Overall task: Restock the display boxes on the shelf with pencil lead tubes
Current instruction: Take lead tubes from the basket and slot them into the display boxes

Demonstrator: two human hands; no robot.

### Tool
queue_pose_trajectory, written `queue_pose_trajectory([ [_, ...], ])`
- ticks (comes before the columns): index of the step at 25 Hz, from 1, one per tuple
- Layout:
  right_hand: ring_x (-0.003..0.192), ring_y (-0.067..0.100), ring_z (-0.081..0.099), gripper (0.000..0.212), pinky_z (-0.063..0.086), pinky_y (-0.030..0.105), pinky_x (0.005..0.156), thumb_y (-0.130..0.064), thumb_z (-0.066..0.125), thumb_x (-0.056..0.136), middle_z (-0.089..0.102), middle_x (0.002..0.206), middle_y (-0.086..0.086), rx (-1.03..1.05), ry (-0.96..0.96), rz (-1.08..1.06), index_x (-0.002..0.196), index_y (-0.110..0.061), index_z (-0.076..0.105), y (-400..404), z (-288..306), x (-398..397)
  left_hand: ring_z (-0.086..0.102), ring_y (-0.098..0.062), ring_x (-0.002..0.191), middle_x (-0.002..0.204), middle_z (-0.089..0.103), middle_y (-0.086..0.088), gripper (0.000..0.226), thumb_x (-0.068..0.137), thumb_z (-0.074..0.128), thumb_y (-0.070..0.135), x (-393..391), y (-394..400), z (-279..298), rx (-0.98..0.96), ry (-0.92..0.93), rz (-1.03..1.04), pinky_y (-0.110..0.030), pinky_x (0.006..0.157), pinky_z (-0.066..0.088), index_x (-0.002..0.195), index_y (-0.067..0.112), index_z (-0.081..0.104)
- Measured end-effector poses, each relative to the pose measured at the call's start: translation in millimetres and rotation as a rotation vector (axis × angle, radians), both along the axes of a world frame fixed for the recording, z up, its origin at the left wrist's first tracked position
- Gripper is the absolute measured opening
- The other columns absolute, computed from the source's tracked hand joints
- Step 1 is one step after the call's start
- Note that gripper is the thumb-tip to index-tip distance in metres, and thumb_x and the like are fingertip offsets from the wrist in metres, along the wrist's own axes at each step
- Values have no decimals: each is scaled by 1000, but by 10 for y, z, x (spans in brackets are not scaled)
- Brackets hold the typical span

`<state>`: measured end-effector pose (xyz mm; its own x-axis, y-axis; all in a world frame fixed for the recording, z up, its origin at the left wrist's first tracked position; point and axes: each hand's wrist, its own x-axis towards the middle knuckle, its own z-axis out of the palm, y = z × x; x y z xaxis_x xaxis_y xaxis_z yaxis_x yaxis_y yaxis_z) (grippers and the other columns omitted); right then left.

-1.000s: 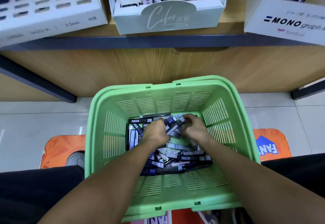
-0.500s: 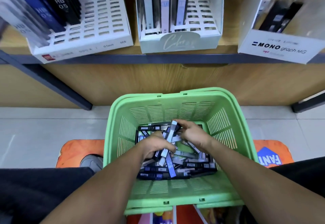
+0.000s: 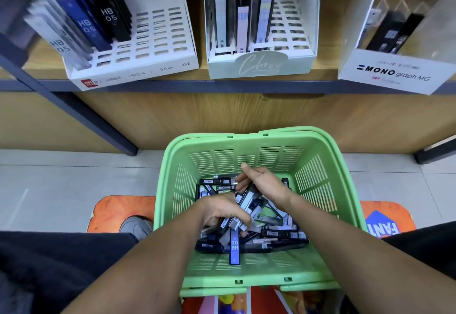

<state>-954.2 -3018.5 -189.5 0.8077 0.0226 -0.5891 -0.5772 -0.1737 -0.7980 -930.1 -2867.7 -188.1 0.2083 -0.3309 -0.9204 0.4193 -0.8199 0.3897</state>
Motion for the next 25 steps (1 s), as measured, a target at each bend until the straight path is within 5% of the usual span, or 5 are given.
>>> queue_pose_trajectory([
  [3,93,15,68,53,47,31,76,-57,38,103,78,95,1,2,36,18,104,-16,72,-38,-9,23,47,-34,135,127,66,-10,95,52,92,23,-1,-58,-42,-77,45,63,-54,115,33,135,11,47],
  [7,129,16,54,73,39,41,113,-76,36,91,60,141,-4,-58,89,222,135,-25,62,-45,-4,27,72,-31,96,108,72,-24,72,60,86,9,3,-90,-118,-92,115,214,-60,97,51,124,1,54],
  [11,141,26,45,91,31,42,119,-81,35,86,49,153,5,-121,67,-38,147,-15,50,-115,60,91,64,-3,45,71,66,-7,26,85,70,-2,5,-133,0,-101,36,387,-24,48,56,91,9,48],
  [18,143,16,37,67,27,33,117,-57,46,101,39,156,-4,182,94,-120,151,-13,42,-36,71,75,58,-31,122,128,65,-17,100,31,91,24,65,-53,-296,-114,16,511,-56,99,50,123,6,58],
  [25,99,28,74,39,59,41,92,-17,57,103,66,127,20,125,271,-175,138,-3,52,-177,-3,-37,54,-33,122,127,62,-13,82,36,89,18,125,7,-180,-129,-31,648,-53,98,49,115,8,66],
])
